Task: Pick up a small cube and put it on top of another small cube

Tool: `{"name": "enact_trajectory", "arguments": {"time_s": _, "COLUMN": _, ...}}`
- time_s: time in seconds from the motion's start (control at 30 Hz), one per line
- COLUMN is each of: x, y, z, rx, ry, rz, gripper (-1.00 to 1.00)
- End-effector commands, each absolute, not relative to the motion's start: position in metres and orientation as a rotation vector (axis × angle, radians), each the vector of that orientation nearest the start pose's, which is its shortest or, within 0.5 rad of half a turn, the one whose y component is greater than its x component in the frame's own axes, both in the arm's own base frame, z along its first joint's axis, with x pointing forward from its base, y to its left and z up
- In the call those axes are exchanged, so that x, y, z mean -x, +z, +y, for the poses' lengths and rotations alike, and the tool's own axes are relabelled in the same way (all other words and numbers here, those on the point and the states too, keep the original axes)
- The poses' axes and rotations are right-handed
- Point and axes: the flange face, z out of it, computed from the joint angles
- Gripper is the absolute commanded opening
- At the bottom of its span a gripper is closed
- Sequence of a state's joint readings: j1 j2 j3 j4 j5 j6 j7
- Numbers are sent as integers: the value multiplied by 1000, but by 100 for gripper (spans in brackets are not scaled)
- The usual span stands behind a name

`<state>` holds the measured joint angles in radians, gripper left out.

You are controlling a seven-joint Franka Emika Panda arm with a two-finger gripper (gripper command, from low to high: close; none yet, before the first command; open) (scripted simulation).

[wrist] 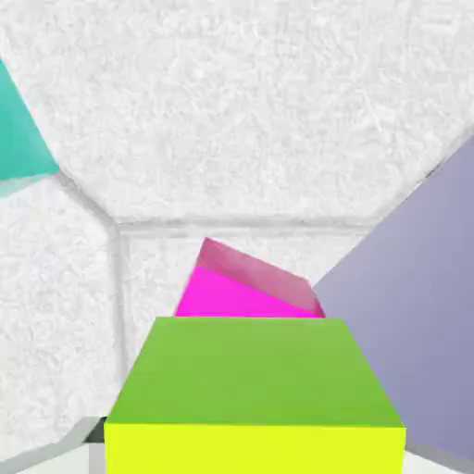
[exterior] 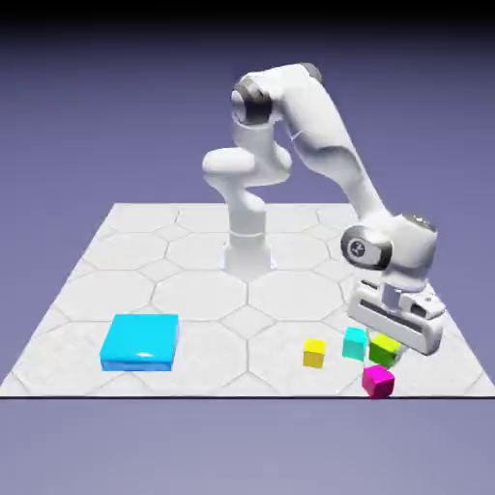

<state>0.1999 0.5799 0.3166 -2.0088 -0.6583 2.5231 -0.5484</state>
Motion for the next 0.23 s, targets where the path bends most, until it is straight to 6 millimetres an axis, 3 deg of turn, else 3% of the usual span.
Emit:
{"name": "enact_trajectory", "arguments": {"time_s": 0.0, "x": -518, "y": 172, "z": 299, "rx": 2374, "ry": 2, "rz": -2352, "gripper": 100}}
{"name": "enact_trajectory", "arguments": {"time_s": 0.03, "x": -518, "y": 172, "z": 299, "rx": 2374, "ry": 2, "rz": -2352, "gripper": 100}}
{"name": "enact_trajectory", "arguments": {"time_s": 0.17, "x": -511, "y": 240, "z": 306, "rx": 2374, "ry": 3, "rz": -2353, "gripper": 100}}
{"name": "enact_trajectory", "arguments": {"time_s": 0.2, "x": -511, "y": 241, "z": 306, "rx": 2374, "ry": 3, "rz": -2353, "gripper": 100}}
